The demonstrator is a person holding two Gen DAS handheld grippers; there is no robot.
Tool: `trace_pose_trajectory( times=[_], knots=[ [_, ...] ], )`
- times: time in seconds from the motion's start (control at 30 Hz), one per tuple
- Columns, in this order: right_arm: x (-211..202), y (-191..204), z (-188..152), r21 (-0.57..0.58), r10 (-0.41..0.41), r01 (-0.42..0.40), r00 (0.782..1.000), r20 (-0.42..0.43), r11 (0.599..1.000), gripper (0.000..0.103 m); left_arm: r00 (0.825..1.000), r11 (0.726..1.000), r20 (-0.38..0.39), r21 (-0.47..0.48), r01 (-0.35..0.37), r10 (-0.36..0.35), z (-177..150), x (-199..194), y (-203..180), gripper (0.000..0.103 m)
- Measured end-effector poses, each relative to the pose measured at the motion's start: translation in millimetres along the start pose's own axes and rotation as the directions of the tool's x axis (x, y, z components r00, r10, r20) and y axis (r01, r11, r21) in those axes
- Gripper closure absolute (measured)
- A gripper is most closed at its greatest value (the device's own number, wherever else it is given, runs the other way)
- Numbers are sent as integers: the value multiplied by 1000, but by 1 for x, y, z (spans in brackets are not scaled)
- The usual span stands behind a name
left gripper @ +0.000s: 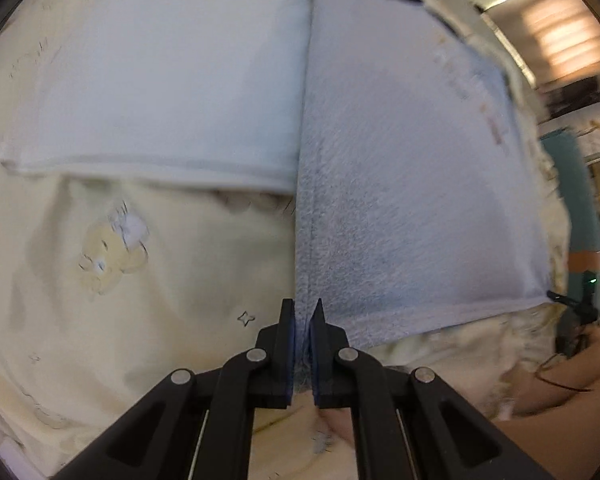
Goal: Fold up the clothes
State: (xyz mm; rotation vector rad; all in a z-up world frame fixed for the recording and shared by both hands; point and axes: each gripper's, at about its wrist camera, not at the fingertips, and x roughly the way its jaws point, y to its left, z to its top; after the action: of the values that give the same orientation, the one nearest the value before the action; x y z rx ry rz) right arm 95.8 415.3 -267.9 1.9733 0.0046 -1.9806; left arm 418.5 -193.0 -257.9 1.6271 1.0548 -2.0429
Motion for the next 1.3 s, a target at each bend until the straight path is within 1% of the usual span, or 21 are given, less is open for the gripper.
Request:
trace_pose_trajectory(
  times=[0.07, 0.2, 0.23, 0.3, 0.33, 0.4, 0.47, 0.57, 0.6, 0.67, 0.73, 0.8, 0.83, 0.87, 0.9, 0.93, 0.97, 1.07, 1.2, 1.23, 1.3],
  knots=[
    [12, -4, -5, 9, -2, 2, 1000, -27, 1000, 99, 999, 999, -36, 14, -37, 37, -2, 9, 1, 88],
    [12, -11, -12, 22, 14, -13, 998, -62, 1000, 82, 996, 999, -80, 34, -34, 37, -6, 1, 4, 74],
    [8, -12, -14, 6, -1, 1, 998, -64, 1000, 81, 994, 996, -93, 68, -57, 64, -8, -5, 2, 69],
    [1, -9, -13, -35, -67, 64, 995, -71, 997, 81, 985, 984, -117, 139, -112, 128, -13, -17, 0, 69],
    [-1, -2, -7, -47, -96, 93, 993, -62, 995, 81, 981, 975, -105, 168, -143, 162, -14, -25, 1, 69],
    [-18, -5, -2, -63, -123, 122, 992, -8, 991, 81, 977, 960, -52, 202, -194, 208, -13, -44, 1, 69],
    [-39, 4, 13, -89, -63, 71, 994, 94, 993, 81, 979, 963, 65, 179, -201, 192, 3, -65, -5, 69],
    [-47, 41, 49, -200, -10, 47, 983, 181, 979, 81, 959, 954, 213, 196, -227, 184, 40, -67, -44, 66],
    [-45, 59, 63, -250, 3, 48, 980, 198, 967, 81, 949, 947, 254, 211, -243, 187, 52, -63, -60, 66],
    [-28, 112, 95, -370, 24, 59, 976, 215, 927, 81, 936, 913, 298, 298, -280, 190, 75, -35, -106, 66],
    [-5, 162, 119, -460, 28, 75, 976, 214, 885, 81, 939, 874, 297, 394, -285, 172, 88, -1, -141, 66],
    [13, 211, 118, -547, 16, 107, 976, 216, 830, 77, 950, 830, 260, 482, -281, 170, 97, 37, -171, 66],
    [24, 222, 122, -587, 24, 106, 978, 209, 802, 75, 952, 826, 251, 490, -280, 174, 98, 45, -175, 66],
    [36, 237, 123, -625, 32, 102, 980, 199, 774, 67, 953, 827, 245, 487, -281, 179, 98, 50, -177, 65],
    [47, 252, 123, -662, 33, 101, 982, 187, 742, 29, 953, 829, 240, 484, -281, 184, 98, 54, -178, 62],
    [59, 268, 121, -697, 27, 103, 985, 173, 709, 7, 954, 830, 234, 481, -282, 189, 98, 59, -179, 53],
    [69, 281, 120, -726, 28, 97, 987, 159, 681, 0, 954, 831, 228, 478, -283, 193, 98, 64, -180, 45],
    [89, 305, 105, -793, 30, 96, 989, 142, 602, 0, 955, 836, 210, 470, -285, 207, 98, 77, -184, 30],
    [124, 314, 88, -823, -45, 121, 992, 115, 555, 0, 956, 841, 186, 458, -288, 226, 99, 95, -188, 19],
    [131, 311, 86, -823, -60, 123, 992, 108, 555, 0, 956, 842, 180, 455, -289, 230, 99, 100, -190, 19],
    [139, 299, 87, -798, -49, 89, 996, 74, 597, 0, 956, 845, 167, 450, -290, 239, 99, 109, -192, 18]
  ],
)
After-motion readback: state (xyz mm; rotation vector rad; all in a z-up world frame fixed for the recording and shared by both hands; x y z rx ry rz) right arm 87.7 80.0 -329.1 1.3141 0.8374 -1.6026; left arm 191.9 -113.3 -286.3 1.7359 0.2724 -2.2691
